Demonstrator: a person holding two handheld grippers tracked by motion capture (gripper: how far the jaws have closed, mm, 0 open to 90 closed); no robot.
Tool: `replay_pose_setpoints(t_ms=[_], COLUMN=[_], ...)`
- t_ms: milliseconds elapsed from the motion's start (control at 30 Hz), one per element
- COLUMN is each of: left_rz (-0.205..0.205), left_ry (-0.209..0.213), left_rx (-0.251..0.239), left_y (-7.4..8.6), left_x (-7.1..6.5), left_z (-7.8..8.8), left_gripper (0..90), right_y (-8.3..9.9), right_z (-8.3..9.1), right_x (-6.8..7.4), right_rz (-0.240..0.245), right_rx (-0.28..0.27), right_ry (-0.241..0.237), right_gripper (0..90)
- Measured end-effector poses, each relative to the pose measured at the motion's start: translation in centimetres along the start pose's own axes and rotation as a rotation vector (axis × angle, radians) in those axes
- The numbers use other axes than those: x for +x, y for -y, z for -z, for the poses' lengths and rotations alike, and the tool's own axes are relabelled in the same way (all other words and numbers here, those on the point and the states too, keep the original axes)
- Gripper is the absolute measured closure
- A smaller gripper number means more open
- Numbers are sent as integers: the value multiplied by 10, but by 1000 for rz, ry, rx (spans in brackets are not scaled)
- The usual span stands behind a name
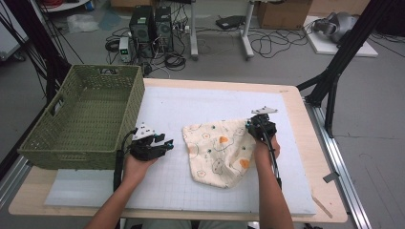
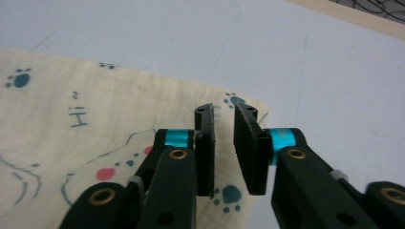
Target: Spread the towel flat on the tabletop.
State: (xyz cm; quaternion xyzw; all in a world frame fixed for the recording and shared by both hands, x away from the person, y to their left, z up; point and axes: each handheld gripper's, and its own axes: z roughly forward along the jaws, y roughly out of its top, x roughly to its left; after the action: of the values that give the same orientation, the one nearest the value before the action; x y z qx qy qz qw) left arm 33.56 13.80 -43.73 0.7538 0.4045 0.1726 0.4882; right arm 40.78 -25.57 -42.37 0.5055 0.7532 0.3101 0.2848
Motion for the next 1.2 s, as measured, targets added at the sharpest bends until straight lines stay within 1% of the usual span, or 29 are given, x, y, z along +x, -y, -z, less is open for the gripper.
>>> replay_pose_setpoints(t_ms=[100, 200, 300, 333, 367, 467, 533, 567, 633, 767, 800, 833, 867, 900, 933, 1000, 1033, 1067, 1100, 1133, 1167, 1200], left_rz=[0, 3, 14, 14, 13, 8, 2, 3, -18, -73, -87, -107, -133, -162, -172, -195, -198, -204, -217, -240, -262, -269], left_ry=[12, 26, 47, 54, 60, 85, 113, 124, 140, 156, 152, 137, 110, 90, 83, 73, 79, 88, 106, 127, 118, 115], left_rx=[3, 12, 26, 28, 32, 51, 69, 70, 86, 131, 142, 156, 179, 187, 185, 189, 188, 185, 181, 181, 179, 186], left_y=[0, 0, 0, 0, 0, 0, 0, -1, -2, -2, -2, -1, -1, -2, -2, -2, -3, -3, -3, -2, -2, -4], left_x=[-1, -4, -7, -9, -10, -16, -24, -27, -36, -55, -59, -64, -68, -71, -74, -76, -76, -77, -78, -79, -81, -81], left_z=[-1, -2, -4, -5, -6, -10, -15, -17, -23, -41, -45, -49, -52, -53, -54, -56, -56, -56, -56, -56, -56, -56], left_gripper=[541, 532, 516, 509, 504, 490, 481, 477, 475, 471, 468, 457, 452, 453, 452, 457, 480, 537, 626, 791, 851, 858], right_y=[-2, -3, -1, 0, 3, 13, 21, 27, 34, 49, 53, 56, 59, 62, 64, 67, 67, 66, 66, 66, 66, 65], right_z=[7, 17, 28, 32, 37, 48, 56, 61, 67, 80, 83, 85, 88, 90, 92, 93, 93, 93, 93, 93, 93, 93], right_x=[0, 0, -1, -1, -1, -3, -5, -7, -8, -7, -6, -6, -6, -7, -7, -6, -6, -6, -5, -5, -4, -3], right_rz=[-9, -7, -17, -14, -8, 0, -5, -18, -13, 29, 37, 42, 37, 40, 35, 42, 37, 36, 31, 31, 37, 37], right_rx=[-34, -55, -57, -71, -97, -113, -128, -138, -141, -143, -147, -153, -160, -170, -175, -178, -175, -179, -182, -184, -184, -181], right_ry=[-43, -73, -114, -126, -123, -146, -156, -167, -180, -180, -182, -186, -193, -200, -204, -207, -210, -212, -215, -219, -220, -223], right_gripper=[634, 546, 515, 516, 518, 512, 505, 499, 497, 493, 492, 487, 483, 483, 482, 477, 474, 472, 473, 474, 475, 476])
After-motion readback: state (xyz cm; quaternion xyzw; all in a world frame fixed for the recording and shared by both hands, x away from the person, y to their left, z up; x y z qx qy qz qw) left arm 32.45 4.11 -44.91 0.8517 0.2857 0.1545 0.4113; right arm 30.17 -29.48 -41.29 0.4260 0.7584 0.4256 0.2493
